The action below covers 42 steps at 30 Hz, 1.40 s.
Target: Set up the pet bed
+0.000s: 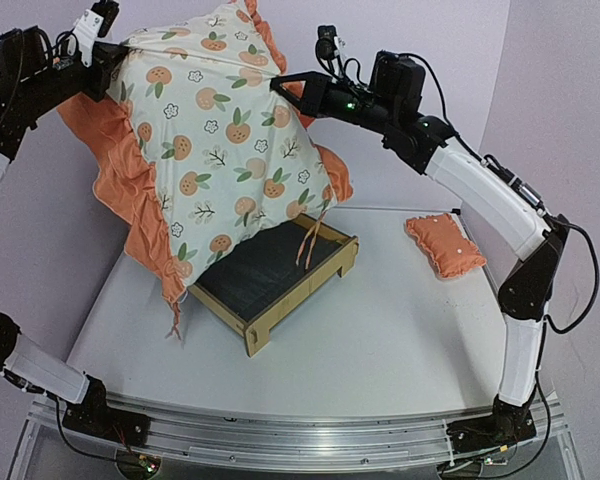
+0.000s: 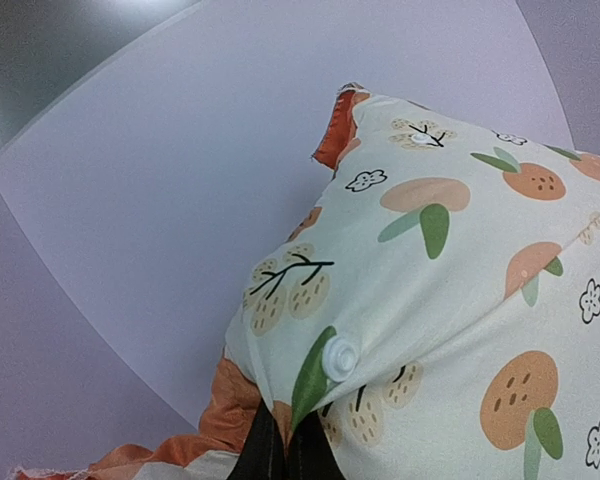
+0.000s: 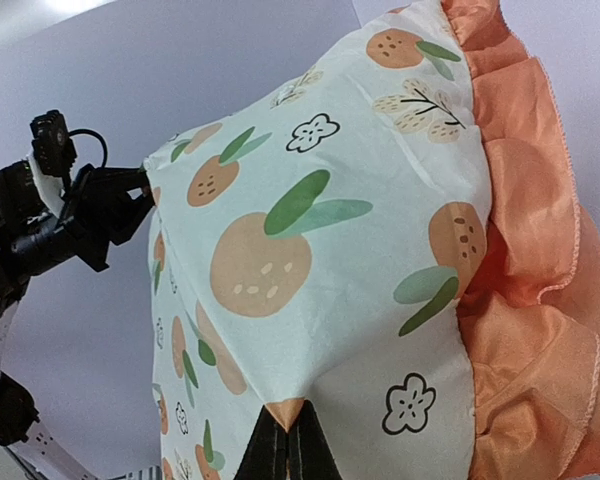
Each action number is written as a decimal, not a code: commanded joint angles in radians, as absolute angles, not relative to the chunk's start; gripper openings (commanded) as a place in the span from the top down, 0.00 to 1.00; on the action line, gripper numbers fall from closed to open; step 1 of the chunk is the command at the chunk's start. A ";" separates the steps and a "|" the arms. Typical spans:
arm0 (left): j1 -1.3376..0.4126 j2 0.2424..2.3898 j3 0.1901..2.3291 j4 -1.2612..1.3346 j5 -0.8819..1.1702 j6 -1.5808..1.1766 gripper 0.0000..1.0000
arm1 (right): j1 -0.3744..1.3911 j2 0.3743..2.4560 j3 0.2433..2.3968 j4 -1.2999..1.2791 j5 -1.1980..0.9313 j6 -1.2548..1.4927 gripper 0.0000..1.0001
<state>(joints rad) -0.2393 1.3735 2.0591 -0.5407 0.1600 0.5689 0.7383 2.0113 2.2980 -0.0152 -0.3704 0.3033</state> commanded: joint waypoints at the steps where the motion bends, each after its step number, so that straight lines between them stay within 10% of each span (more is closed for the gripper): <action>1: -0.229 1.344 1.968 -0.578 0.153 0.474 1.00 | 0.719 1.963 2.217 -0.041 -0.255 0.248 1.00; 14: -0.192 1.417 1.488 -0.332 0.155 0.452 1.00 | 0.718 2.158 2.165 -0.128 -0.147 0.186 1.00; 26: -0.162 1.640 1.446 -0.192 0.122 0.520 1.00 | 0.656 2.016 1.981 -0.377 0.105 0.138 0.31; 42: -0.140 1.790 1.433 -0.116 0.085 0.523 1.00 | 0.550 1.831 1.618 -0.561 0.003 0.387 0.20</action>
